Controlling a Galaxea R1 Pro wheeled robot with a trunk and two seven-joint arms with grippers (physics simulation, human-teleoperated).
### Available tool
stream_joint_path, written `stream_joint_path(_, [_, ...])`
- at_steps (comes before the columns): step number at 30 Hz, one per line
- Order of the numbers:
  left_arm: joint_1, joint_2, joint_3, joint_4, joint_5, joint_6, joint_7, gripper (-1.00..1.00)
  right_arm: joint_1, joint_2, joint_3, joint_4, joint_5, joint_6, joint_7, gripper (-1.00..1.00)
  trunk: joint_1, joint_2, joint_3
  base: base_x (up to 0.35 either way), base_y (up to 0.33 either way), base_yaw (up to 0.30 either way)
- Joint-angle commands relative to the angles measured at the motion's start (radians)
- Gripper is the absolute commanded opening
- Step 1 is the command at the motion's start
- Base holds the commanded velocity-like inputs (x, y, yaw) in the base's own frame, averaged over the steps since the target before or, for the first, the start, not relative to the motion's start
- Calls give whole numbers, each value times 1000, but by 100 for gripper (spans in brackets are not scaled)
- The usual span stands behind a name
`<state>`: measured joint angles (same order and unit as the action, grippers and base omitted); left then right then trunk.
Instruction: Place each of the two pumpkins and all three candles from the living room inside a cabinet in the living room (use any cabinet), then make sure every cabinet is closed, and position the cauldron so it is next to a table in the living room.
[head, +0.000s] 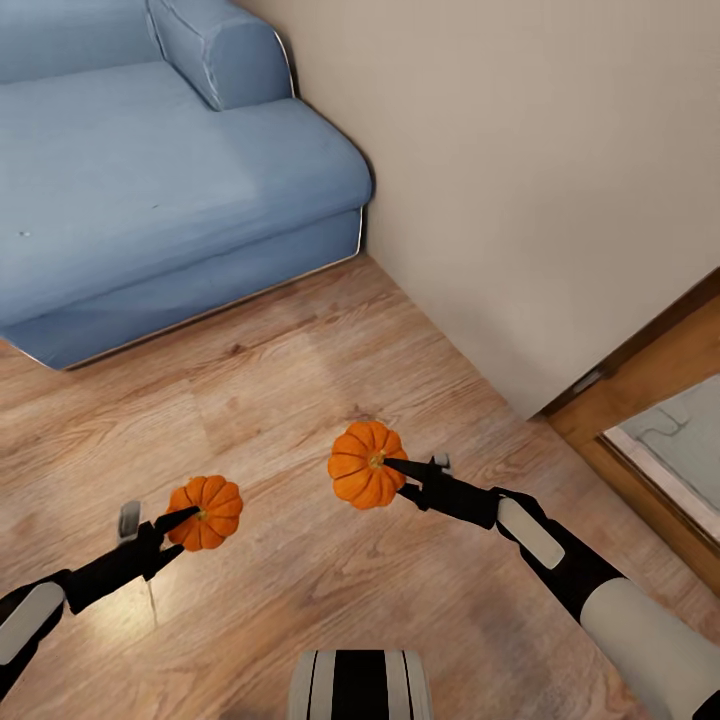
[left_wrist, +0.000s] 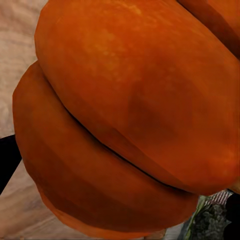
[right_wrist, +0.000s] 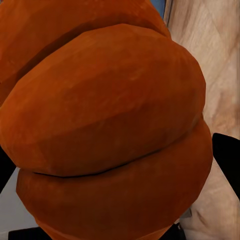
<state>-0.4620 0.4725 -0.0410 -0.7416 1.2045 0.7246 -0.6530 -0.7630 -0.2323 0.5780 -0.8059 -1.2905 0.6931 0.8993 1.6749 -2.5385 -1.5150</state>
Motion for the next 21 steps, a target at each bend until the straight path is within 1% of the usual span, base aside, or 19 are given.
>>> stream_joint_path(1, [0, 1, -1, 1, 8, 10, 1, -100, -1, -1, 3, 0, -10, 7, -3, -100, 0, 0, -1, 0, 0, 0])
stream_joint_path(3, [-1, 1, 13, 1, 9, 25, 1, -100, -1, -1, 3, 0, -10, 6, -3, -100, -1, 0, 7, 0, 0, 0])
stream_joint_path(5, [-1, 1, 36, 1, 7, 48, 2, -100, -1, -1, 3, 0, -10, 6, -3, -100, -2, 1, 15, 0, 0, 0])
stream_joint_path(7, [0, 1, 49, 1, 6, 81, 2, -100, -1, -1, 3, 1, -10, 6, -3, -100, -3, 1, 23, 0, 0, 0])
stream_joint_path(10, [0, 1, 56, 1, 7, 105, 3, -100, -1, -1, 3, 1, -10, 6, -3, -100, -4, 2, 34, 0, 0, 0])
stream_joint_path(18, [-1, 1, 56, 1, 6, 107, 3, -100, -1, -1, 2, 2, -10, 6, -6, -100, -8, 4, 65, 0, 0, 0])
stream_joint_path(21, [0, 1, 56, 1, 6, 107, 4, -100, -1, -1, 1, 2, -11, 6, -35, -100, -9, 4, 77, 0, 0, 0])
